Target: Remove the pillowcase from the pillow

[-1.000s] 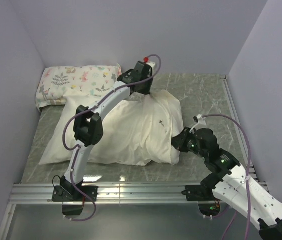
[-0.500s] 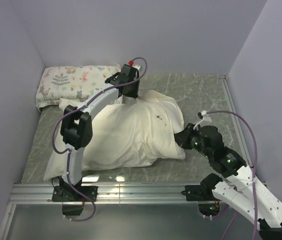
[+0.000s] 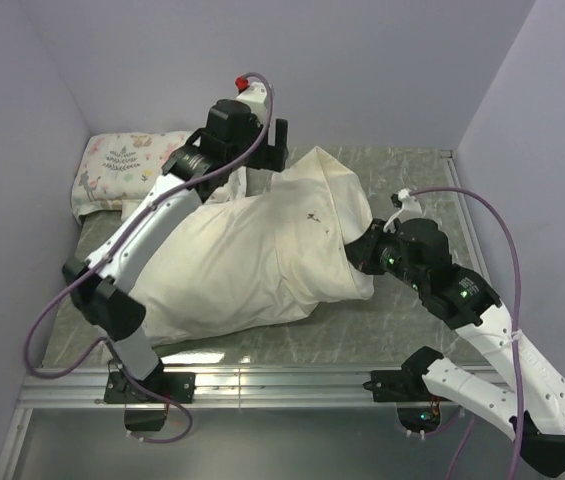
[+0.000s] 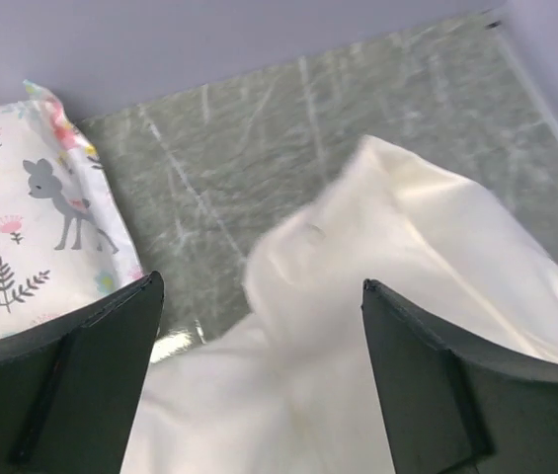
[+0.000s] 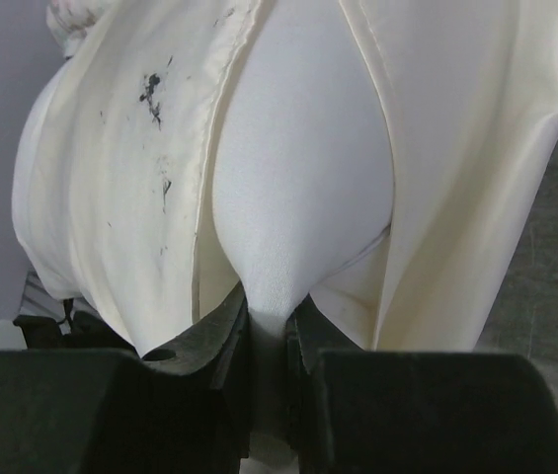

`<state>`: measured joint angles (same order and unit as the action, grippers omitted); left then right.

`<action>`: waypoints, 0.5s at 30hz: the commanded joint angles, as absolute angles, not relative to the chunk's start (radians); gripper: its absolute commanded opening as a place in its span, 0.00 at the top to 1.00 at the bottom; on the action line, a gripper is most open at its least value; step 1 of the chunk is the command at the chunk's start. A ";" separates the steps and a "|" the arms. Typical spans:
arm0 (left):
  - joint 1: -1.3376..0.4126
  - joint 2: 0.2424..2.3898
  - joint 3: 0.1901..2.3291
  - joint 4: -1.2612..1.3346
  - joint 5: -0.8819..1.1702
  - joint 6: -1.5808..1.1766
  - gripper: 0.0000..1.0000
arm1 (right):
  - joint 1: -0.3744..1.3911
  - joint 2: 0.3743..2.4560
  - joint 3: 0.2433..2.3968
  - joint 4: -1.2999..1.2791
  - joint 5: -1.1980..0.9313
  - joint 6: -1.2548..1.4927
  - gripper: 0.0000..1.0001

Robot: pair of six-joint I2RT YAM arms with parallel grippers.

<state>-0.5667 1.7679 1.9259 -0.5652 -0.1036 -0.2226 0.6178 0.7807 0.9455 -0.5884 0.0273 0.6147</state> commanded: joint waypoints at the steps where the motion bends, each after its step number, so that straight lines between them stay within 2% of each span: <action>1: -0.621 1.623 1.846 -0.598 -0.150 -0.265 0.12 | 0.615 0.796 1.089 -0.505 0.081 0.569 1.00; 7: -0.725 1.350 1.543 -0.483 -0.134 -0.331 0.09 | 0.612 0.885 1.320 -0.552 0.099 0.528 1.00; 11: -0.773 1.307 1.523 -0.475 -0.152 -0.344 0.08 | 0.569 0.922 1.501 -0.592 0.140 0.491 1.00; 15: -0.805 1.328 1.528 -0.477 -0.153 -0.402 0.14 | 0.459 1.023 1.767 -0.667 0.082 0.474 1.00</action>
